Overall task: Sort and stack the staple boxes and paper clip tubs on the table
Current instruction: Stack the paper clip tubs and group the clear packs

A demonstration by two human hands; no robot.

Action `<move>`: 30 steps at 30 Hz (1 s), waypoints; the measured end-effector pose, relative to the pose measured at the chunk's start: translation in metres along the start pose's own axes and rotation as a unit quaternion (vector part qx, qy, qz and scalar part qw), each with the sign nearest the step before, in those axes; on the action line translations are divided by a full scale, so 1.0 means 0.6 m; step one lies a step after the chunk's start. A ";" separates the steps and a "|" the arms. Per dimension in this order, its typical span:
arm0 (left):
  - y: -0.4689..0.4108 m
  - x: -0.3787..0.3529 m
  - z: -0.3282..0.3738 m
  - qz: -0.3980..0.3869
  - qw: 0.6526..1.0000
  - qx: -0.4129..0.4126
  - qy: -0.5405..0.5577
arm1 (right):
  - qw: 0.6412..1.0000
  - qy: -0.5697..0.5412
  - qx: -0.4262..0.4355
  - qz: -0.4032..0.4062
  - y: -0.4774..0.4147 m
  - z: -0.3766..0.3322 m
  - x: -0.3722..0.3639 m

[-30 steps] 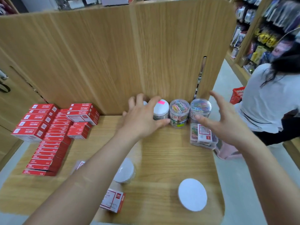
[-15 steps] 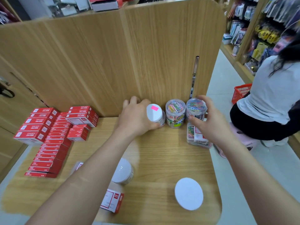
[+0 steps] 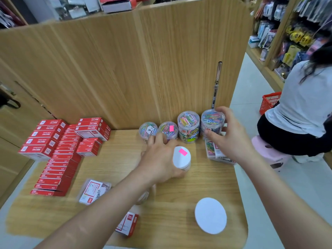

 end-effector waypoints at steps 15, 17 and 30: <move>-0.066 0.091 -0.095 0.042 0.994 0.026 0.101 | 0.953 0.298 -0.046 0.028 -0.010 -0.070 -0.014; -0.070 0.086 -0.086 0.040 0.995 0.015 0.091 | 0.934 0.347 0.006 0.082 0.000 -0.103 -0.017; -0.054 0.087 -0.170 0.056 0.984 0.026 0.165 | 0.755 0.591 0.159 -0.234 -0.082 -0.221 -0.221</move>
Point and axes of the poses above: each hand's wrist, its own y-axis away from the middle knuckle, its own x-axis out of the back of the hand, z = x × y, the point moved 8 cm from there along -y, towards the middle knuckle, and after that the axes turned 13 degrees about -z, right-handed, at the moved point
